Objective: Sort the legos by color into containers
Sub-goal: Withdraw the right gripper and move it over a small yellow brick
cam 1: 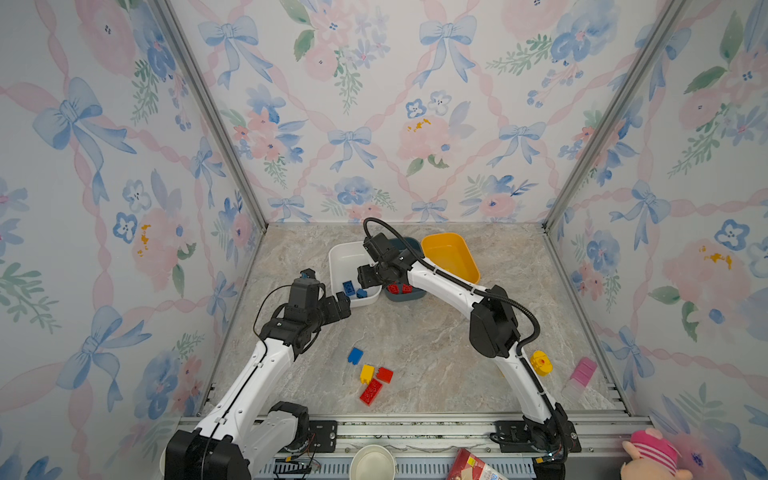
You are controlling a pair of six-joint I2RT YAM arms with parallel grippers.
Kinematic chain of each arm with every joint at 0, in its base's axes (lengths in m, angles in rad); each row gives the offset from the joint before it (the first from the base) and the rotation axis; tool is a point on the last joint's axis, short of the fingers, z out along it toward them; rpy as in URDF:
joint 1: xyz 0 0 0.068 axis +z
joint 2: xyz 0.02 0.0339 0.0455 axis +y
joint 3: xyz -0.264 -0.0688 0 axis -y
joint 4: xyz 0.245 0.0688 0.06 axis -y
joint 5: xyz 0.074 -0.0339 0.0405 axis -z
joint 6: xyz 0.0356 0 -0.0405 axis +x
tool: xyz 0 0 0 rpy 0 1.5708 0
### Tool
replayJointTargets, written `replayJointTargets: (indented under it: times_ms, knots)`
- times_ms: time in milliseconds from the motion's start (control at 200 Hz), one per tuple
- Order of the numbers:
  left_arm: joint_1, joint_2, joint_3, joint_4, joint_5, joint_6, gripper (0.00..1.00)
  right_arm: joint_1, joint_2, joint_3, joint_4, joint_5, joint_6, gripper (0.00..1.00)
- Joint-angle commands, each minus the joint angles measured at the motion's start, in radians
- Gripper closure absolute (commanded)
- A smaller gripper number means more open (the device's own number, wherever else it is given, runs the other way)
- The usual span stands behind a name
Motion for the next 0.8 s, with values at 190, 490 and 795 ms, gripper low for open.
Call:
replayJointTargets:
  times_ms: [190,490,795]
  knots:
    - [0.010,-0.015,-0.012,0.007,0.017,-0.002,0.02,0.007,-0.255,-0.247,0.027,0.029,0.002,0.30]
    - [0.010,-0.013,-0.014,0.017,0.026,0.001,0.02,-0.022,-0.520,-0.590,0.054,0.053,0.053,0.23]
    - [0.010,-0.017,-0.014,0.019,0.034,0.004,0.02,-0.060,-0.759,-0.841,-0.016,0.097,0.096,0.17]
